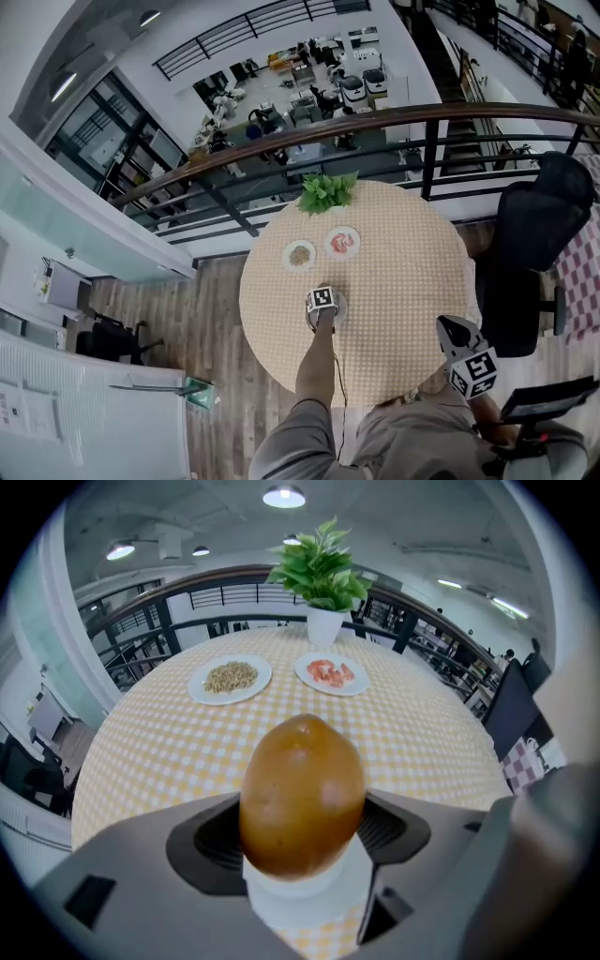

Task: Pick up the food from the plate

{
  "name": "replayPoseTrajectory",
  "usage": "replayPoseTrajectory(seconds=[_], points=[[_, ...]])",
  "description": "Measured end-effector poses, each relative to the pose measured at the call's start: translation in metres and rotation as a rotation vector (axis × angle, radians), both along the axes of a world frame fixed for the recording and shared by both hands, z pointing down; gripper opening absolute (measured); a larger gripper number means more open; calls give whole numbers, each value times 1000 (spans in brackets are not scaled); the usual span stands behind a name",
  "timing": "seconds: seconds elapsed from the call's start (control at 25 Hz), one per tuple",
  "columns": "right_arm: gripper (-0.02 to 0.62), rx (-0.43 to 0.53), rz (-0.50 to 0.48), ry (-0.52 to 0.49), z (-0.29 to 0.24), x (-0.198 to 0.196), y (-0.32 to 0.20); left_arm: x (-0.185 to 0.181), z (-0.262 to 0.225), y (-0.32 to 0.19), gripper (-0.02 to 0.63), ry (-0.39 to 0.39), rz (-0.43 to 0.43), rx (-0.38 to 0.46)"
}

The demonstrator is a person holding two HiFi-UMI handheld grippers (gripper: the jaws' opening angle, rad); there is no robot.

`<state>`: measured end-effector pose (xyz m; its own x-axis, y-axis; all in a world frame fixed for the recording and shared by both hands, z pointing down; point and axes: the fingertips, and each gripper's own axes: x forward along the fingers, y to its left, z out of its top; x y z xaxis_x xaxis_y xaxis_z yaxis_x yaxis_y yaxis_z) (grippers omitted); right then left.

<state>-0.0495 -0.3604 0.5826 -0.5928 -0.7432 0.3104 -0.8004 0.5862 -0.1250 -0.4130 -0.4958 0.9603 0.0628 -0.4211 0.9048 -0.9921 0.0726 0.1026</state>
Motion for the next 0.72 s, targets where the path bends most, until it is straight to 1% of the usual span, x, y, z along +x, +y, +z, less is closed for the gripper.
replayPoseTrajectory(seconds=[0.12,0.16,0.24,0.32,0.56,0.72], points=[[15,10,-15,-6,-2,-4,0,7,-24,-11,351,30,-12,107],[15,14,-20,-10,-2,-6,0,10,-30,-10,351,48,-18,120],[15,22,-31,-17,-4,-11,-1,5,-40,-4,351,32,-30,132],[15,33,-39,-22,-8,-13,-3,7,-60,-5,351,22,-22,182],[15,68,-67,-47,-25,-21,-4,19,-138,-9,352,44,15,389],[15,91,-97,-59,-34,-29,-2,32,-209,-2,351,17,82,550]])
